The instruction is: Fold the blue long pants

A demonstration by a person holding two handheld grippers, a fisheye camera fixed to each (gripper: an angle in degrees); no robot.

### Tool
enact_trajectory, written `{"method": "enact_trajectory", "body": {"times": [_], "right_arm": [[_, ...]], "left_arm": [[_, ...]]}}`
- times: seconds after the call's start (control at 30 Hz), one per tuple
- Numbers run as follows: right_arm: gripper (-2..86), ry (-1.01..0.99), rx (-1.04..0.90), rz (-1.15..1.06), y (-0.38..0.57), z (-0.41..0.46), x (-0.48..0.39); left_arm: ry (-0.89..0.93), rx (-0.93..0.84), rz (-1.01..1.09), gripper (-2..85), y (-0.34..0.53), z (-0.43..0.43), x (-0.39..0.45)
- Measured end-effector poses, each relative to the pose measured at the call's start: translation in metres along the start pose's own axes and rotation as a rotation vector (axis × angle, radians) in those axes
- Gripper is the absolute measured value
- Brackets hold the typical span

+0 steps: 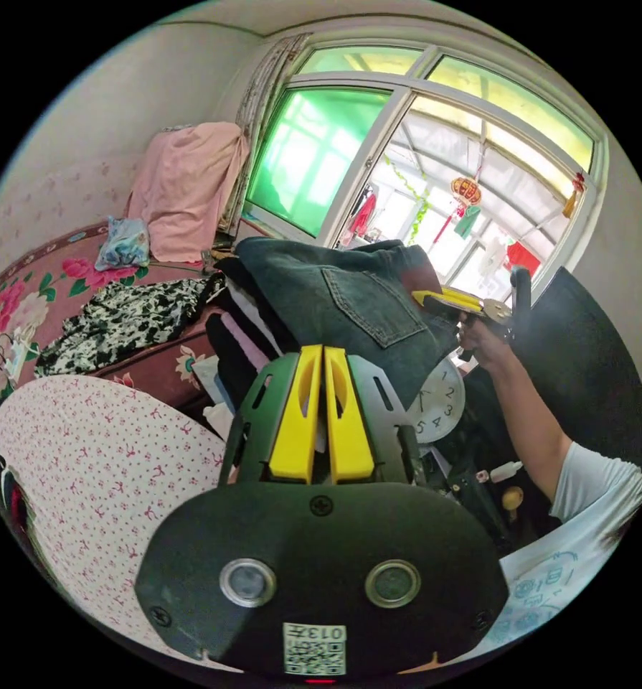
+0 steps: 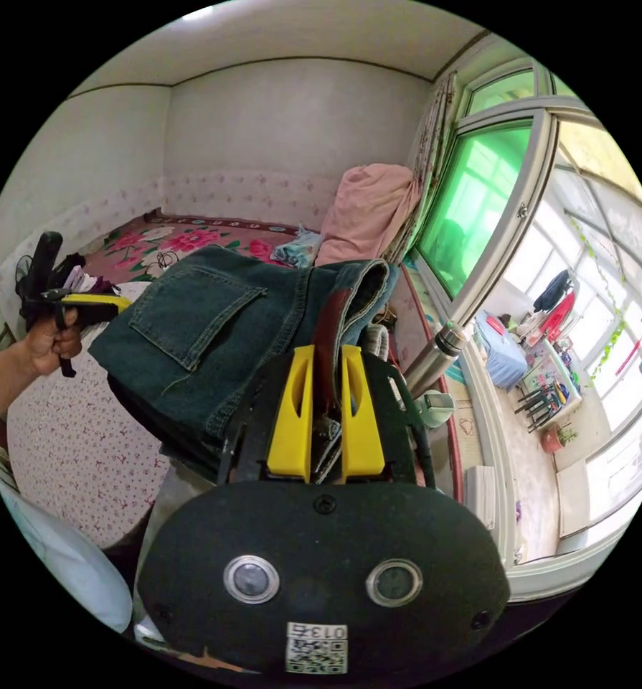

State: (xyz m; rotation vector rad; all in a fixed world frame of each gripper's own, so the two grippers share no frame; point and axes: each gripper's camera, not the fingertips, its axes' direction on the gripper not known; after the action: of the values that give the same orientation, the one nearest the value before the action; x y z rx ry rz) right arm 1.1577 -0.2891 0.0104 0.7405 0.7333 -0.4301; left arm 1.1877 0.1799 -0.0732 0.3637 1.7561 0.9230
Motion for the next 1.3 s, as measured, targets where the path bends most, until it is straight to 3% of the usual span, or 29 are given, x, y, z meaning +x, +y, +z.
{"method": "enact_trajectory", "body": {"times": [0.23,0.33,0.43,0.6,0.73,0.93,1.03,1.13,1.2,1.3], "right_arm": [[8.0,0.041,0.045,0.012,0.007,0.005,0.01],[8.0,0.054,0.02,0.013,0.004,0.013,0.011],[7.3,0.058,0.005,0.029,0.0,0.01,0.014],[2.0,0.115,0.19,-0.062,0.003,-0.029,-0.009],[0.7,0.119,0.065,-0.117,-0.001,-0.005,-0.011],[0.0,0.077,-0.028,0.002,0.006,0.004,0.019],[-0.1,0.099,0.114,0.04,0.008,-0.03,0.019],[-0.1,0.083,0.18,-0.079,0.0,-0.05,-0.011],[-0.2,0.06,0.14,-0.169,-0.006,-0.044,-0.036],[-0.2,0.128,-0.096,-0.269,-0.007,0.005,-0.069]], "left_arm": [[-0.169,0.15,0.172,0.3,-0.01,0.013,0.031],[-0.244,-0.023,0.264,0.0,-0.016,0.06,0.047],[-0.335,-0.016,0.316,-0.3,-0.001,0.08,0.062],[-0.238,-0.028,0.227,-0.3,0.014,0.09,0.059],[-0.303,-0.034,0.27,-0.3,0.03,0.1,0.078],[-0.295,-0.031,0.291,-0.4,0.043,0.107,0.085],[-0.318,-0.02,0.317,-0.4,0.041,0.104,0.087],[-0.303,-0.03,0.299,-0.4,0.039,0.104,0.085],[-0.308,-0.03,0.296,-0.4,0.04,0.104,0.086],[-0.322,-0.038,0.319,-0.3,0.045,0.101,0.089]]}}
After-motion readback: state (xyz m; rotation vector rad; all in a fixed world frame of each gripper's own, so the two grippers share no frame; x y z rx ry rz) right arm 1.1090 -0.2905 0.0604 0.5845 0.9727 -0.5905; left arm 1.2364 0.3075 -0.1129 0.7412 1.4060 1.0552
